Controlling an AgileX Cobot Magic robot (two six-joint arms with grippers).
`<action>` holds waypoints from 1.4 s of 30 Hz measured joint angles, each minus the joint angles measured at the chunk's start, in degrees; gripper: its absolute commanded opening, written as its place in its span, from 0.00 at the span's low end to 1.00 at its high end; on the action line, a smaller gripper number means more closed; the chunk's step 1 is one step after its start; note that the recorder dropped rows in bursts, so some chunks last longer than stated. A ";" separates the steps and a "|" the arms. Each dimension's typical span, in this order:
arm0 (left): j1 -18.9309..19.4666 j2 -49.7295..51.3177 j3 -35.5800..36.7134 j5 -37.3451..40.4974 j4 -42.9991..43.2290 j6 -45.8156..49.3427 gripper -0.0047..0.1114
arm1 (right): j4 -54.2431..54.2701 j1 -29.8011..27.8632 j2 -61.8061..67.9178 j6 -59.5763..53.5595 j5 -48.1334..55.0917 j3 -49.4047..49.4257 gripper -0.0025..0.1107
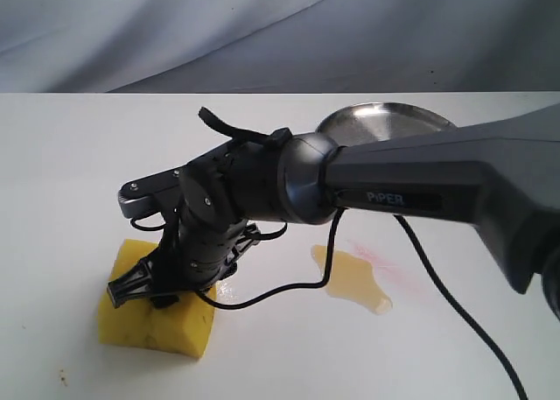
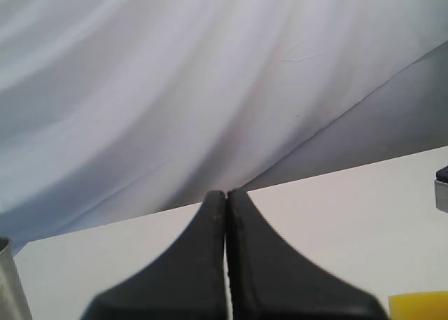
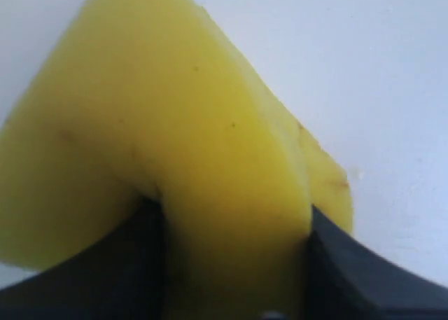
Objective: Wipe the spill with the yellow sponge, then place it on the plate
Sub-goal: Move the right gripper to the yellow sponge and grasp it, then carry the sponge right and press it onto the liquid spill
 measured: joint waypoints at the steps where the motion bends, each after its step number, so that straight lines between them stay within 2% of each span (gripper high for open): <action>1: 0.00 0.00 0.00 0.00 0.00 0.00 0.04 | 0.11 0.09 0.16 0.00 0.00 -0.10 0.02; 11: 0.00 0.00 0.00 0.00 0.00 0.00 0.04 | -3.24 0.09 -2.67 0.22 0.59 1.75 0.02; 17: 0.00 0.00 0.00 0.00 0.00 0.00 0.04 | -7.98 0.09 -12.92 0.84 -1.35 8.48 0.02; 27: 0.00 0.00 0.00 0.00 0.00 0.00 0.04 | -33.76 -0.10 -30.04 19.52 2.17 25.37 0.02; 32: 0.00 0.00 0.00 0.00 0.00 0.00 0.04 | -37.96 -5.00 -36.00 25.34 4.47 33.75 0.02; 42: 0.00 0.00 0.00 0.00 0.00 0.00 0.04 | -37.36 -19.64 -40.05 26.38 2.67 45.27 0.02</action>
